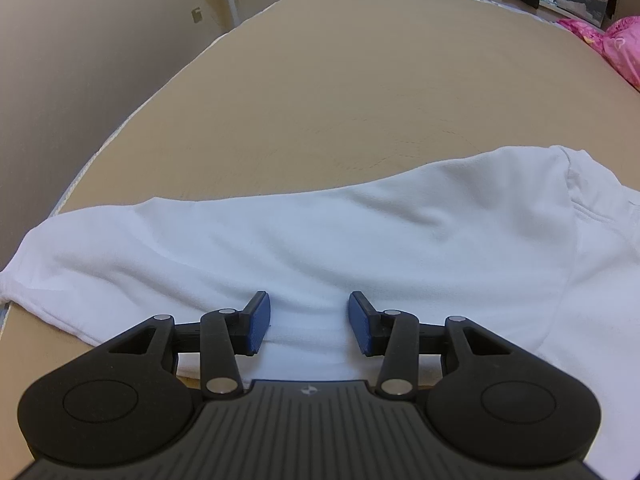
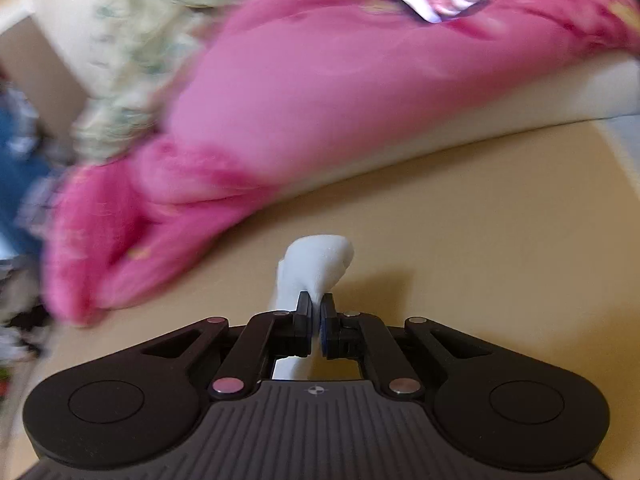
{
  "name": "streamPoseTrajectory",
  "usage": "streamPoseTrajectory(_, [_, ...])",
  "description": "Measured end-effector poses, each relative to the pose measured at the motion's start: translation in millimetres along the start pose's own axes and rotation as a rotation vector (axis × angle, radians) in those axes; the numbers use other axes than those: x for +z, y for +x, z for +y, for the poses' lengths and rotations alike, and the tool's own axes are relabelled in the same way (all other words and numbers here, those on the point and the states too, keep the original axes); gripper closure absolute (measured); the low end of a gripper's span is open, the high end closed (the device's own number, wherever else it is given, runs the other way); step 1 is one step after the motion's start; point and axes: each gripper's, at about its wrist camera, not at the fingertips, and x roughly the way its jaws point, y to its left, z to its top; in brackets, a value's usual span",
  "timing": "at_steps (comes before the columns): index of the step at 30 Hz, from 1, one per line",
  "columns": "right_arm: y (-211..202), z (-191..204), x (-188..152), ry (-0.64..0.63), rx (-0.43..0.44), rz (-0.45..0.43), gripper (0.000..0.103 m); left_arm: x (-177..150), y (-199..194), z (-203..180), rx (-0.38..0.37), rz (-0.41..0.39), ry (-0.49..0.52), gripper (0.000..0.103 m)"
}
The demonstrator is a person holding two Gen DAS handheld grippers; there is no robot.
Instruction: Fold small clothes
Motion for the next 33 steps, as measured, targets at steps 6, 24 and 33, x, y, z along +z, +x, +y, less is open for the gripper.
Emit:
streamPoseTrajectory(6, [-29, -12, -25, -0.074, -0.071, -0.055, 0.073, 5, -6, -2, -0.004, -0.004, -0.032, 0.054])
streamPoseTrajectory(24, [-282, 21, -210, -0.701, 0.536, 0.615, 0.056, -83, -162, 4, -0.412, -0.005, -0.198, 0.054])
streamPoseTrajectory(33, [-303, -55, -249, -0.757, 0.469, 0.762, 0.056, -204, -168, -2, -0.397, 0.316, -0.052, 0.054])
